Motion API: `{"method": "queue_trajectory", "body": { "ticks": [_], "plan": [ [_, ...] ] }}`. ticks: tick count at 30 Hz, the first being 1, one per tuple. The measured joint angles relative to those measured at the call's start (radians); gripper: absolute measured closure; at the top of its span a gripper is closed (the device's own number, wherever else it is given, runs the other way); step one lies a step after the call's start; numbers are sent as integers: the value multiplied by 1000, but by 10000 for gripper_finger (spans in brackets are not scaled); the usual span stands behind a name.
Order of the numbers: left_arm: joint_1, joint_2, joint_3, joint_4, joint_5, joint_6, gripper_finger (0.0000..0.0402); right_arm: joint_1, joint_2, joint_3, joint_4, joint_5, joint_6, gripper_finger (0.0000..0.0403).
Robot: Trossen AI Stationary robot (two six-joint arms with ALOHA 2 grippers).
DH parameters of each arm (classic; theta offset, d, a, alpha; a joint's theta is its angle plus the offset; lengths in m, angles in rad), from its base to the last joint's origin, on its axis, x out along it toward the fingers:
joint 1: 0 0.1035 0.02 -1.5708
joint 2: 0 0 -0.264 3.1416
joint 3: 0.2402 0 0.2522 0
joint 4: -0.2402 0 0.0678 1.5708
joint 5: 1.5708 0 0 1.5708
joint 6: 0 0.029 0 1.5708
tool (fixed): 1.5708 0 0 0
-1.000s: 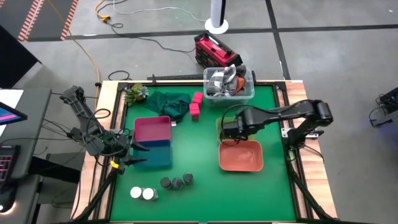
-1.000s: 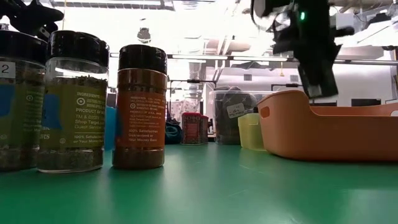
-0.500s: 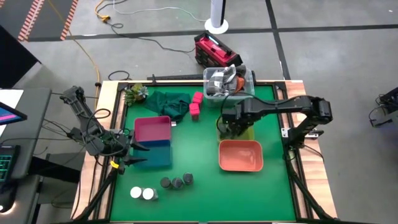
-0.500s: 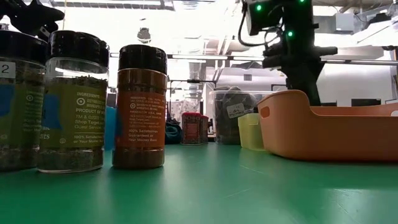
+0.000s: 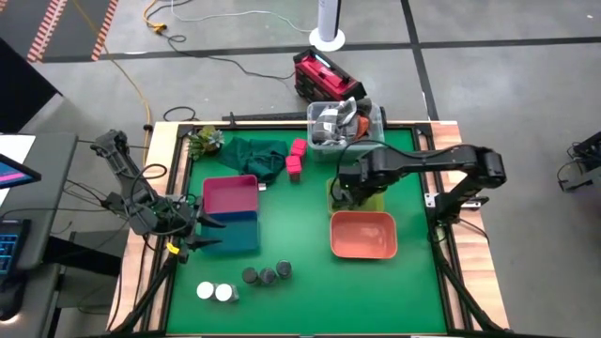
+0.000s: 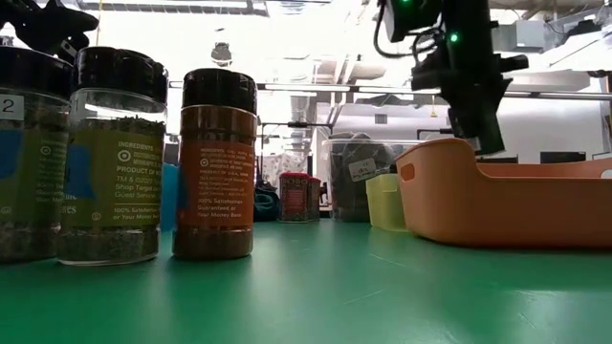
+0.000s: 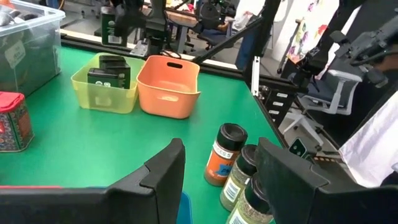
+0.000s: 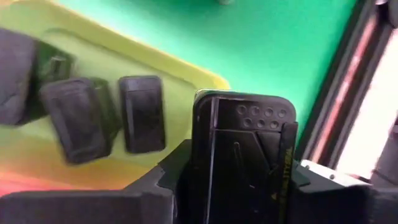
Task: Sort spices by type
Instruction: Put the black spice can into the yellow bin
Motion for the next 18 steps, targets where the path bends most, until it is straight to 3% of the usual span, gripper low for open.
{"method": "queue_trajectory", "body": {
  "ticks": [18],
  "plan": [
    [0, 0, 0, -5, 10, -12, 217, -58, 25, -133, 241, -98, -54, 242]
  ]
}}
